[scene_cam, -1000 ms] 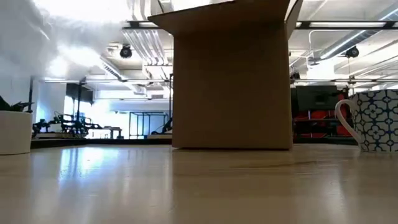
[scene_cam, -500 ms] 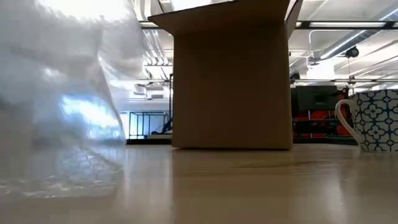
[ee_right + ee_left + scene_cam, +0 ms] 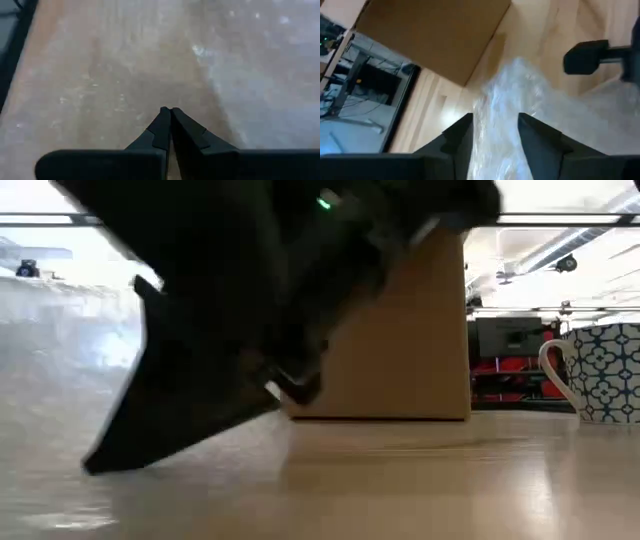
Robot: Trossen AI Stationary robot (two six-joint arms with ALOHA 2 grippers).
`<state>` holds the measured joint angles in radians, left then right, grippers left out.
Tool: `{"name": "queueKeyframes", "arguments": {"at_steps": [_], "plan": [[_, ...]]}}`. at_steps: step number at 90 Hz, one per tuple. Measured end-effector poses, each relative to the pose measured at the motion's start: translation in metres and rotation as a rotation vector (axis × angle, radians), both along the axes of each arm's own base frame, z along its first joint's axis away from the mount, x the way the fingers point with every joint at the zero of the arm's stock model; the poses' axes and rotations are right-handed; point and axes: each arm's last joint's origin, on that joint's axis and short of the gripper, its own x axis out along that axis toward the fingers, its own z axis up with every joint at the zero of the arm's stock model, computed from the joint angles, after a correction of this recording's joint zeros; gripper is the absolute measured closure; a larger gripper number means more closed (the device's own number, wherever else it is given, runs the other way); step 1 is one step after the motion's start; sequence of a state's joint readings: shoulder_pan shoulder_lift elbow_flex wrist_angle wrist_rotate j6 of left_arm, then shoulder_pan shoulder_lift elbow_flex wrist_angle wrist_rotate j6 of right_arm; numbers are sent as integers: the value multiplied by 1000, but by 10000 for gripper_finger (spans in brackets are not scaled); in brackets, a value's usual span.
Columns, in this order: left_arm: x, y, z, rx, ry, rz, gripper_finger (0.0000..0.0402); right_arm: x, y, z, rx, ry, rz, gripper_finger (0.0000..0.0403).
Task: Wrap mug
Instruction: Wrap the blue patterned mug with the bubble wrap
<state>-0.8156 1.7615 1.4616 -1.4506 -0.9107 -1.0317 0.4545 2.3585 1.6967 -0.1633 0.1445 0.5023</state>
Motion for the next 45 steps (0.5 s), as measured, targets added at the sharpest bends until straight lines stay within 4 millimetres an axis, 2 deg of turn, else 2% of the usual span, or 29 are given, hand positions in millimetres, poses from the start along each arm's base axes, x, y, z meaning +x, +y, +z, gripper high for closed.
{"name": "queueKeyframes", "arguments": {"at_steps": [12,30,45], "plan": [[-6,5,1,-35,95,22,213,-16,-1,6,-56,165,-14,403],[-13,-3,-8,-156,211,16,190,-54,4,38,-171,429,-5,403],[-18,-25,-31,-202,196,-181,173,-72,8,64,-195,483,-18,403]]}}
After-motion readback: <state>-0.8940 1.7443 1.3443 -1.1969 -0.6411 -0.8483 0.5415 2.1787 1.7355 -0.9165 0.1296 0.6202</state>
